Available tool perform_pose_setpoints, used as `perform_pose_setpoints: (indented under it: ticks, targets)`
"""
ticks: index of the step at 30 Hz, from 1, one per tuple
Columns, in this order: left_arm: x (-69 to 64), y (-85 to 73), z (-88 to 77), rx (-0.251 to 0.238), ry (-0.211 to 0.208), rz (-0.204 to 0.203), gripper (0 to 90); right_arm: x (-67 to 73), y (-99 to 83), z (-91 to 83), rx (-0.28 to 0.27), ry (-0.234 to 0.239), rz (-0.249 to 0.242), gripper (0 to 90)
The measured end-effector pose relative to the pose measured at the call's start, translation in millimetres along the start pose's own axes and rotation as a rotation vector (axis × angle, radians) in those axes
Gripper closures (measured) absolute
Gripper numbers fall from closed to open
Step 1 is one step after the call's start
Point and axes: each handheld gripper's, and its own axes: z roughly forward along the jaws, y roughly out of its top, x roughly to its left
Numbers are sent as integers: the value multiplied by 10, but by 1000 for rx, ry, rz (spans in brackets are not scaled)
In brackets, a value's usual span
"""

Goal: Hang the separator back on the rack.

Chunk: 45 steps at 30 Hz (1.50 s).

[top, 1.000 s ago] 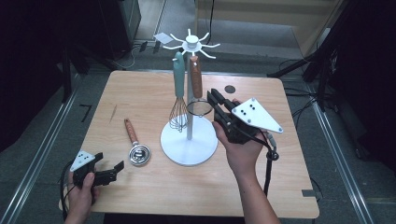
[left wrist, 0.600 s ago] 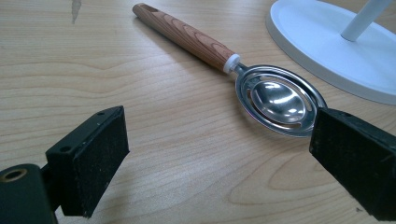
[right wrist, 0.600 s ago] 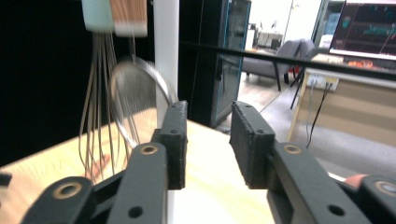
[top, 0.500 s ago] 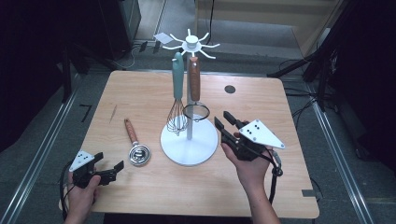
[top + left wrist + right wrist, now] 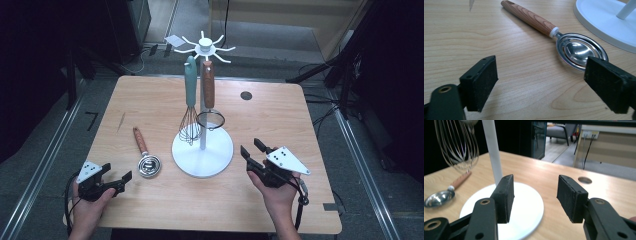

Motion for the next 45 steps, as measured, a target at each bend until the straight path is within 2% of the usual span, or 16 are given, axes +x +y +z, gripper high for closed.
perform_pose_setpoints:
  ticks: [5,12,13,14,15,18,20,21,25,27,32,33,37,42,45]
  targets:
    - [-21,1,6,10,-16,21,163,-59,-190,-78,32,-6,15,490]
    - [-63,37,24,28,13,42,337,-151,-449,-226,89,-23,49,487]
    - [-83,62,37,28,4,41,380,-165,-501,-265,102,-30,48,486]
    - [-83,62,37,28,4,41,397,-165,-501,-265,102,-30,48,486]
    - [-108,105,47,22,-20,33,418,-178,-555,-302,118,-34,52,487]
    - [-149,144,90,15,-33,29,455,-194,-606,-337,130,-43,55,490]
    - [-168,160,124,22,-44,30,506,-207,-644,-369,138,-54,71,492]
    - [-176,171,143,29,-48,33,557,-222,-668,-391,141,-73,69,494]
    - [-205,208,231,58,-56,33,596,-228,-692,-421,142,-85,87,496]
    - [-206,213,279,78,-74,25,621,-225,-711,-440,146,-88,94,496]
    - [-228,214,369,105,-74,19,667,-234,-746,-477,151,-100,100,499]
    - [-227,214,381,111,-59,18,668,-237,-751,-482,152,-100,99,499]
    - [-218,214,410,127,-47,2,713,-234,-758,-488,154,-96,103,500]
    - [-247,211,427,152,-45,9,771,-210,-759,-462,158,-86,100,502]
    - [-272,209,423,159,-53,11,773,-185,-758,-446,161,-76,100,503]
